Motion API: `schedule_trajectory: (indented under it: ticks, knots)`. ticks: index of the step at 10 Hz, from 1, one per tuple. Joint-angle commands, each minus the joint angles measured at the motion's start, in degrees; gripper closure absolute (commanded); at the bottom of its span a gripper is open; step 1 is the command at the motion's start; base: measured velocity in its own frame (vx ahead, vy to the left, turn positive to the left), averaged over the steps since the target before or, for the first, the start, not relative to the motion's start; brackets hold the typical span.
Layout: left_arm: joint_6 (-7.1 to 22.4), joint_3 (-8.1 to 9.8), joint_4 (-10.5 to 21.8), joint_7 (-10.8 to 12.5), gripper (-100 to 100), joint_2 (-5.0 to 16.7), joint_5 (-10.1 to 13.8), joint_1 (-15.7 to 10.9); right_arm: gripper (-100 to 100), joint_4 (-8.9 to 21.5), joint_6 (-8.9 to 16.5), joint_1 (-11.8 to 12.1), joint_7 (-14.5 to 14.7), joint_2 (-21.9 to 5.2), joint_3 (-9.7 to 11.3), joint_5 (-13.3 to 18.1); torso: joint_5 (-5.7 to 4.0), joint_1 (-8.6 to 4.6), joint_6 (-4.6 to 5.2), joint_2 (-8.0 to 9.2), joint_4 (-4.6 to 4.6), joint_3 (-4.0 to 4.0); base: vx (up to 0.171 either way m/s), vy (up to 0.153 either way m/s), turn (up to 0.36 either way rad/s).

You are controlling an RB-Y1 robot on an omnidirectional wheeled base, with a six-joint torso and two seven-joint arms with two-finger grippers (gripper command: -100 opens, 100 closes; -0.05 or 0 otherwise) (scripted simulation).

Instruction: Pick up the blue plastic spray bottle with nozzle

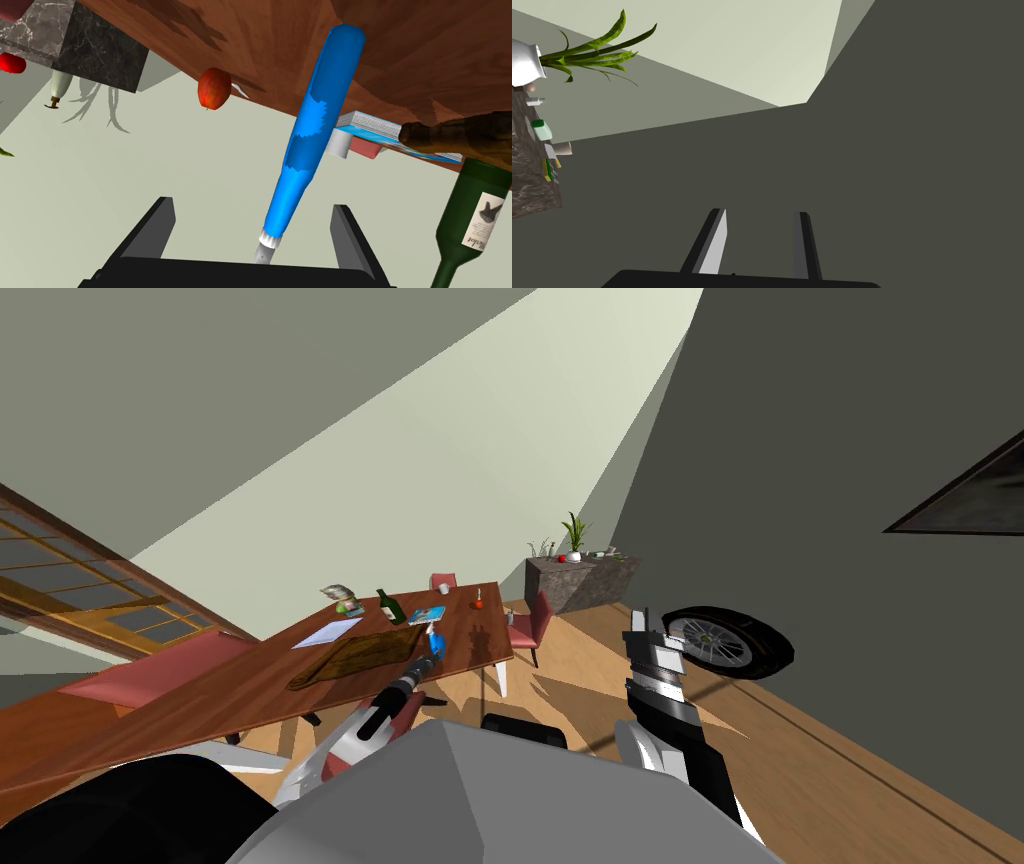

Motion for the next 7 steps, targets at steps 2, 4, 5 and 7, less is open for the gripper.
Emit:
schedule_trajectory:
  ticks: [2, 4, 5, 7]
  knots:
    - [2.11, 1.93, 3.65, -0.61, -100, 2.05, -1.51, -0.11, 0, 0.00, 0.00, 0.00, 0.00, 0.00, 0.00, 0.00, -0.01, -0.01, 0.00, -0.03, 0.00, -0.02, 0.061, -0.055, -0.140]
    - [3.70, 3.20, 5.68, -0.96, -100, 3.56, -2.53, -0.09, 0, 0.00, 0.00, 0.01, 0.00, 0.00, 0.00, 0.00, -0.01, -0.03, -0.01, -0.12, -0.03, -0.07, 0.074, -0.054, -0.107]
    - [4.37, 3.72, 6.52, -1.10, -100, 4.23, -2.96, -0.09, 0, 0.00, 0.00, 0.00, 0.00, 0.00, 0.00, 0.00, -0.01, -0.06, 0.00, -0.11, -0.03, -0.06, 0.075, -0.058, -0.097]
    - [5.76, 4.82, 8.24, -1.41, -100, 5.69, -3.86, -0.08, 0, 0.00, 0.00, 0.01, 0.00, 0.00, 0.00, 0.00, -0.01, -0.01, -0.01, -0.09, -0.02, -0.05, 0.056, -0.044, -0.092]
